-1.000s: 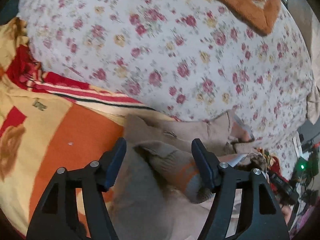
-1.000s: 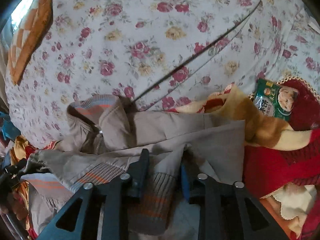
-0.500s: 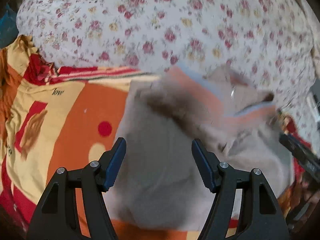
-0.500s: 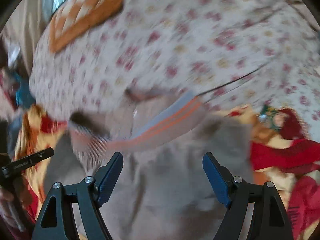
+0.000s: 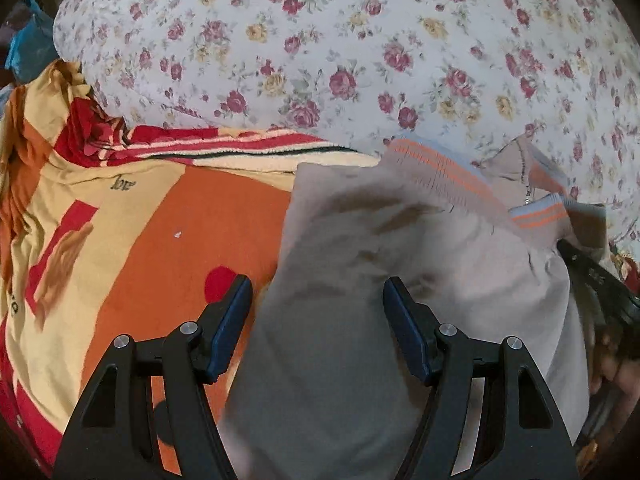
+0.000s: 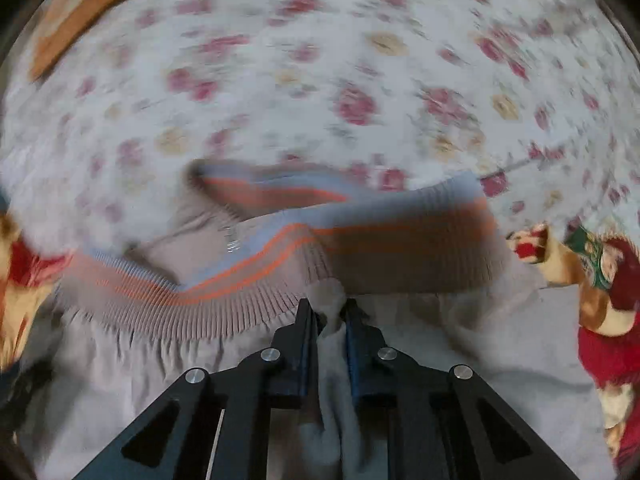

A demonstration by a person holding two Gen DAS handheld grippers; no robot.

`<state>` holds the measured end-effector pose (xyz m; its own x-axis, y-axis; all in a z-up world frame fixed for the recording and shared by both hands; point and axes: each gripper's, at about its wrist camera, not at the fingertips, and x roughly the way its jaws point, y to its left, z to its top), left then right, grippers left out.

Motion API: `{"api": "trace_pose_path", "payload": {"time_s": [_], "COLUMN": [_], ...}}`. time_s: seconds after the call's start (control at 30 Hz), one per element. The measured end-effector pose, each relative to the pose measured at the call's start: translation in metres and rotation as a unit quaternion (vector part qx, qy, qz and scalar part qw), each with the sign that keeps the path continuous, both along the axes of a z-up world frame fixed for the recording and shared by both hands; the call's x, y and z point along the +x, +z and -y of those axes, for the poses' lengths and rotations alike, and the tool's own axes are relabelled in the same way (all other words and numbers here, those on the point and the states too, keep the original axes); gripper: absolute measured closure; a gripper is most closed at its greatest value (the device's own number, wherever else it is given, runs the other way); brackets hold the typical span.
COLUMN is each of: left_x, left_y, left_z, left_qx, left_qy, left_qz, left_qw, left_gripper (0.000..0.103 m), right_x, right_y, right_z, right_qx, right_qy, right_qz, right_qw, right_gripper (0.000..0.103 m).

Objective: Fold large clothes
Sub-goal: 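Fold the hem up over the jacket toward the collar with both tools, release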

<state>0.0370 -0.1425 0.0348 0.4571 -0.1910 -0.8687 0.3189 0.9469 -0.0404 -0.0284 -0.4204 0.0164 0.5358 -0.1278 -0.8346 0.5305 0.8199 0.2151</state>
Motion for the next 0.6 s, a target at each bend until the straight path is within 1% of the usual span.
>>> {"api": "trace_pose_path", "payload": {"time_s": [0.07,0.13,0.17,0.2,0.23,0.27,0.3,0.37,0.4,0.43,0.47,0.5,0.53,0.57,0.6], "left_x": [0.002,0.003,0.003,0.004,0.005,0.006,0.006,0.006,0.006,0.006,0.006,0.006,0.006,0.006,0.005], "left_y": [-0.008,-0.010,-0.010,-0.010,-0.009,-0.009,-0.009,-0.011,-0.012,-0.013,-0.014,-0.015,-0.015,-0.015,-0.014], "left_z": [0.000,0.000,-0.002,-0.004,-0.005,-0.006,-0.007,-0.007,-0.007,-0.007,-0.007,-0.006,-0.006,-0.006,-0.006], "left_qx": [0.007,0.014,0.013,0.009,0.004,0.002,0.000,-0.001,-0.001,-0.002,-0.003,-0.003,-0.004,-0.005,-0.007], "left_qy": [-0.003,-0.004,-0.002,0.002,0.005,0.007,0.007,0.010,0.014,0.017,0.018,0.017,0.017,0.016,0.016], "left_qz": [-0.004,-0.001,-0.001,-0.003,-0.008,-0.010,-0.010,-0.004,0.000,0.006,0.008,0.012,0.015,0.016,0.016], "left_qw": [1.0000,0.9999,0.9999,1.0000,0.9999,0.9999,0.9999,0.9999,0.9999,0.9998,0.9998,0.9998,0.9997,0.9997,0.9997], "left_gripper": [0.034,0.030,0.028,0.028,0.028,0.028,0.028,0.026,0.025,0.025,0.025,0.025,0.025,0.025,0.025], "right_x": [0.004,-0.004,-0.011,-0.024,-0.040,-0.055,-0.076,-0.116,-0.127,-0.134,-0.141,-0.139,-0.142,-0.144,-0.154], "right_y": [-0.013,-0.005,0.001,0.011,0.021,0.029,0.039,0.051,0.052,0.050,0.039,0.034,0.024,0.018,0.014], "right_z": [0.000,-0.004,-0.003,0.000,0.004,0.009,0.017,0.035,0.045,0.053,0.062,0.069,0.070,0.068,0.067], "right_qx": [0.016,0.014,0.025,0.037,0.035,0.024,0.003,-0.049,-0.065,-0.077,-0.075,-0.060,-0.037,-0.016,0.006], "right_qy": [0.005,0.021,0.036,0.049,0.050,0.043,0.026,-0.022,-0.038,-0.049,-0.046,-0.034,-0.016,-0.006,0.000], "right_qz": [-0.015,-0.007,-0.003,0.003,0.013,0.020,0.024,0.024,0.020,0.006,-0.026,-0.052,-0.068,-0.067,-0.055], "right_qw": [1.000,1.000,0.999,0.998,0.998,0.999,0.999,0.998,0.997,0.996,0.996,0.996,0.997,0.998,0.998], "right_gripper": [0.089,0.076,0.062,0.055,0.053,0.045,0.028,0.009,0.008,0.008,0.012,0.039,0.061,0.085,0.090]}}
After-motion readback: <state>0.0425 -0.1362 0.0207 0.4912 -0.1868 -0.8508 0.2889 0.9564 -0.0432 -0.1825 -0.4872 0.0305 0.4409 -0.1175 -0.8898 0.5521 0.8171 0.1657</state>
